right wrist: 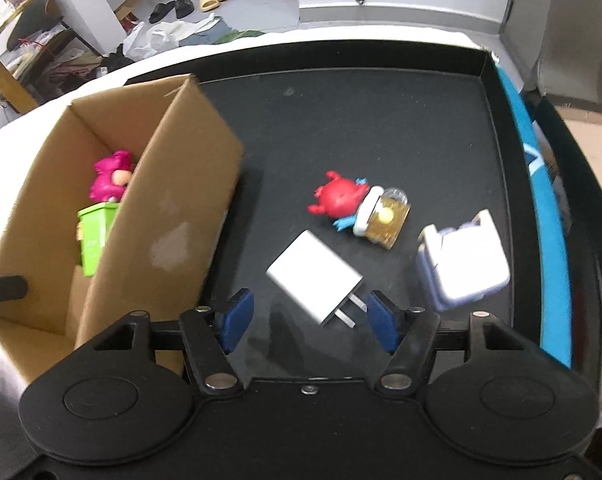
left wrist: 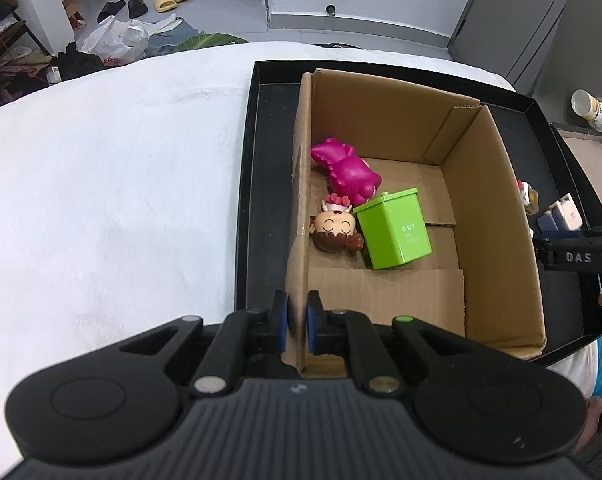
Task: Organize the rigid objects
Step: 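Move the right tool back over the white phone charger, then grasp the white phone charger with the right gripper and lift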
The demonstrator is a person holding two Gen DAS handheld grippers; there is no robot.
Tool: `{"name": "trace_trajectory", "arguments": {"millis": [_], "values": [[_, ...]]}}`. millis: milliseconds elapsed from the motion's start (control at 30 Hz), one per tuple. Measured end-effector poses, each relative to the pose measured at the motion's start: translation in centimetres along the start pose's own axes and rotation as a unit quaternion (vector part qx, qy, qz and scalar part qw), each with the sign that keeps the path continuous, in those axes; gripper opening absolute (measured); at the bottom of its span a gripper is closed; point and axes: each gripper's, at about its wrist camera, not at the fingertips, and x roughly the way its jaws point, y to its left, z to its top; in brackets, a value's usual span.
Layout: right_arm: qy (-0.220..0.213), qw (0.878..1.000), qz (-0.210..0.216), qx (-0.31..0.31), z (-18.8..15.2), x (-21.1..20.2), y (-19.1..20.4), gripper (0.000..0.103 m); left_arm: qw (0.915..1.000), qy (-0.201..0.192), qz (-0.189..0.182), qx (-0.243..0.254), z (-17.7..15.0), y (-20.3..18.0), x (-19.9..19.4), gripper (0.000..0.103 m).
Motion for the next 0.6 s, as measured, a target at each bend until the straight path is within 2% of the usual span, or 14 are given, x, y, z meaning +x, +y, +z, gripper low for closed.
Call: {"name": "trace_trajectory", "arguments": {"millis": [167, 333, 467, 600], "values": [[-0.007, 0.999, -0.013, -0.051, 0.2, 0.7, 1.1, 0.063, 1.0, 0.0, -0.002, 0.005, 0.0, 0.0, 0.0, 0.009], [-0.002, 0.998, -0.031, -0.053, 0.4, 1.6, 0.7, 0.063, 1.0, 0.002, -0.004, 0.007, 0.1, 0.1, 0.2, 0.009], [-0.009, 0.998, -0.031, -0.047, 0.6, 1.8, 0.4, 0.058, 0.9999, 0.003, -0.004, 0.015, 0.1, -0.1, 0.3, 0.009], [-0.008, 0.999, -0.02, -0.044, 0.6, 1.6, 0.5, 0.047, 0.9999, 0.005, -0.004, 0.011, 0.1, 0.0, 0.5, 0.009]]}}
